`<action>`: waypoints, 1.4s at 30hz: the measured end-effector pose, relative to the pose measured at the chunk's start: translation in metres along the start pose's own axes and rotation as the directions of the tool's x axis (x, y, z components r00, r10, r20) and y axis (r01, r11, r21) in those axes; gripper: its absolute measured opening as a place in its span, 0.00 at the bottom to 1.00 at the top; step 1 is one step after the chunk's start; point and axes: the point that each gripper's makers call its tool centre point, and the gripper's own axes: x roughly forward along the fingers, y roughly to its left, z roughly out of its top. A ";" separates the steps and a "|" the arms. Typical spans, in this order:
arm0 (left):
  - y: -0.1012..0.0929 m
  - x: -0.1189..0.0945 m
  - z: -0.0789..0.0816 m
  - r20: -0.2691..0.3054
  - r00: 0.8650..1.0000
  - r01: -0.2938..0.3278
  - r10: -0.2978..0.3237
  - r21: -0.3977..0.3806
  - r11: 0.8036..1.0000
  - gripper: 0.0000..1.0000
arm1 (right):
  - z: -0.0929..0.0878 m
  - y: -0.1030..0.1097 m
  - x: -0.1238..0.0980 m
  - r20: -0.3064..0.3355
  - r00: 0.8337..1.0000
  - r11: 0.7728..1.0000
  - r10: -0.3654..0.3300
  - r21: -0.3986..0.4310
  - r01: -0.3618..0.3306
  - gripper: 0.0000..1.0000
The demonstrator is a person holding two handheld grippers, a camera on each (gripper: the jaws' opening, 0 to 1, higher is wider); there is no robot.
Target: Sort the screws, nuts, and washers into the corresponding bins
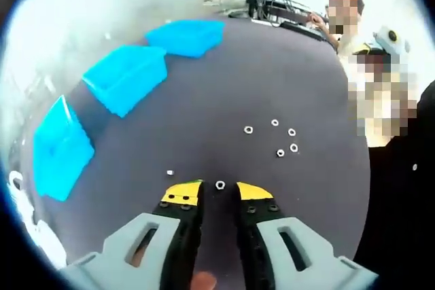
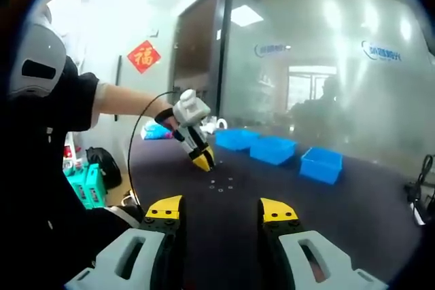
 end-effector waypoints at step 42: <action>-0.032 -0.054 0.022 0.432 0.888 -0.075 0.157 -0.201 0.977 0.05 | 0.014 0.002 0.000 0.051 0.998 1.000 -0.030 -0.007 0.030 0.38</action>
